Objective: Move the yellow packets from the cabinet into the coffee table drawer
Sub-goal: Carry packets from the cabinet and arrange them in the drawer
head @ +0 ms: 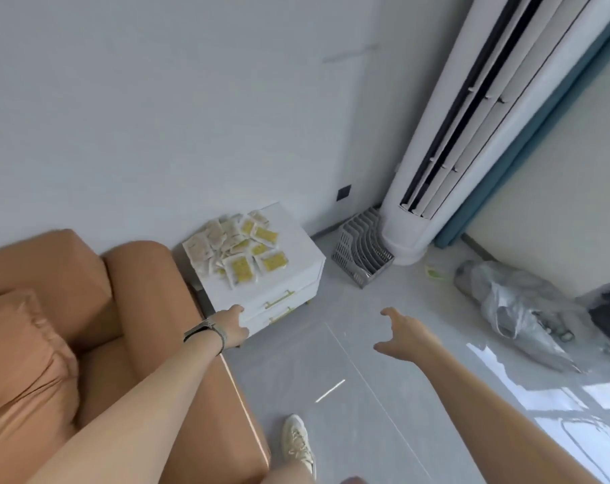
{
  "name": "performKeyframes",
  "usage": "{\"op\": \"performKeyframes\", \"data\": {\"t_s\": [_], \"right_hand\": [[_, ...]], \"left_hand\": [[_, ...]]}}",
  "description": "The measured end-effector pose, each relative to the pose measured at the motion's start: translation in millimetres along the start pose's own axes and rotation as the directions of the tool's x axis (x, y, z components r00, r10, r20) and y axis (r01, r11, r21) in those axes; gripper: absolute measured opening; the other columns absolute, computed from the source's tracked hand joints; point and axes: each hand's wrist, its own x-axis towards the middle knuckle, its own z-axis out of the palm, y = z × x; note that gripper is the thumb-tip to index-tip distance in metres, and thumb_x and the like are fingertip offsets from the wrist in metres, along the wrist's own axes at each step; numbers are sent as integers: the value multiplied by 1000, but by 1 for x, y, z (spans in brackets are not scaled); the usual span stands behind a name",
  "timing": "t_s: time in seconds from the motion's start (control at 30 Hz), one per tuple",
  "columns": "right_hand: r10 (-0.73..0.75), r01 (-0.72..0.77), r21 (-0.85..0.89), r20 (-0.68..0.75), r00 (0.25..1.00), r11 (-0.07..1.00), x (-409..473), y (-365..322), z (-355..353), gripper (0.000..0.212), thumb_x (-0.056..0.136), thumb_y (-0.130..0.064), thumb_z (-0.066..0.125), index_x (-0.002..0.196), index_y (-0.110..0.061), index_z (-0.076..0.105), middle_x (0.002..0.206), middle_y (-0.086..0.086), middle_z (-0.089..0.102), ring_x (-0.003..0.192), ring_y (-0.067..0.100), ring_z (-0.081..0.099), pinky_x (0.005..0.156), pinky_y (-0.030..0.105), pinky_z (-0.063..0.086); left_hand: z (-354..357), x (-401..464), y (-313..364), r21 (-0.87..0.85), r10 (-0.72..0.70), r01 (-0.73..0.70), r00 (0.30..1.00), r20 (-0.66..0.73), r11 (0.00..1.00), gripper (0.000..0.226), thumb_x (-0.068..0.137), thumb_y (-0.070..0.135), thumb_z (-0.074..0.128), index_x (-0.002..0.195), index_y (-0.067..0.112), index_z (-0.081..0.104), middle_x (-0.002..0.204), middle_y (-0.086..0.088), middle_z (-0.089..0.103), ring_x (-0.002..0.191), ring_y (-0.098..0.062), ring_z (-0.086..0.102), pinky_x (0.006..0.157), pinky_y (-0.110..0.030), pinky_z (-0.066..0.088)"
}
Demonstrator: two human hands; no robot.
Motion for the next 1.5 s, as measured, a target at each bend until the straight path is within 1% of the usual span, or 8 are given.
{"op": "performKeyframes", "data": {"t_s": [0.17,0.3,0.5,0.6,0.77,1.07,1.27,1.5], "right_hand": [[-68,70,-56,33,997,996,68,-44,-38,77,81,-41,68,146,-29,28,131,3,55,122,24,50,86,37,52],[-96,103,-99,66,993,990,118,-78,-59,79,80,-39,67,147,-29,27,137,2,53,125,24,49,89,36,51],[-173,192,-189,114,978,963,217,-130,-91,79,79,-39,67,147,-30,29,137,-1,53,125,24,49,90,39,52],[-213,243,-221,151,965,945,275,-159,-101,74,80,-36,65,145,-34,30,133,-1,55,122,23,51,88,38,52],[-281,356,-303,264,923,884,355,-199,-101,68,83,-34,65,143,-32,33,123,-1,59,111,21,57,80,34,55],[-279,422,-275,436,856,864,440,-244,-29,64,82,-28,63,140,-30,37,123,1,56,117,22,52,82,33,49],[-284,409,-210,447,848,888,469,-245,41,62,88,-39,67,141,-26,39,129,3,54,125,24,46,94,40,49],[-342,426,-200,348,873,882,496,-242,92,57,94,-15,61,144,-30,37,132,5,44,122,23,41,88,36,47]], "left_hand": [[-32,41,-9,-91,-42,40,999,-17,995,58,95,26,46,150,19,26,70,2,55,60,-17,54,54,-30,42],[-51,70,-9,-224,-82,83,997,14,971,58,95,28,46,149,23,27,74,12,42,83,-23,65,79,-37,53],[-76,141,-6,-405,-194,184,981,17,896,57,93,24,45,148,23,30,124,-7,62,96,-20,63,83,-31,52],[-87,178,-5,-457,-250,234,968,25,858,55,93,24,44,147,24,33,125,-8,62,86,-17,60,72,-27,50],[-89,230,0,-585,-336,318,938,83,746,54,90,22,46,144,25,38,123,-7,61,99,-21,61,92,-36,51],[-60,292,7,-769,-390,386,900,193,510,47,95,13,40,140,28,44,126,-1,57,87,-15,57,60,-17,40],[-40,337,-6,-774,-392,386,899,195,502,42,96,14,42,136,27,48,125,1,59,102,-18,57,78,-24,45],[-5,384,-21,-773,-385,367,907,172,517,40,98,16,42,136,26,50,125,2,61,111,-12,54,89,-25,43]]}}
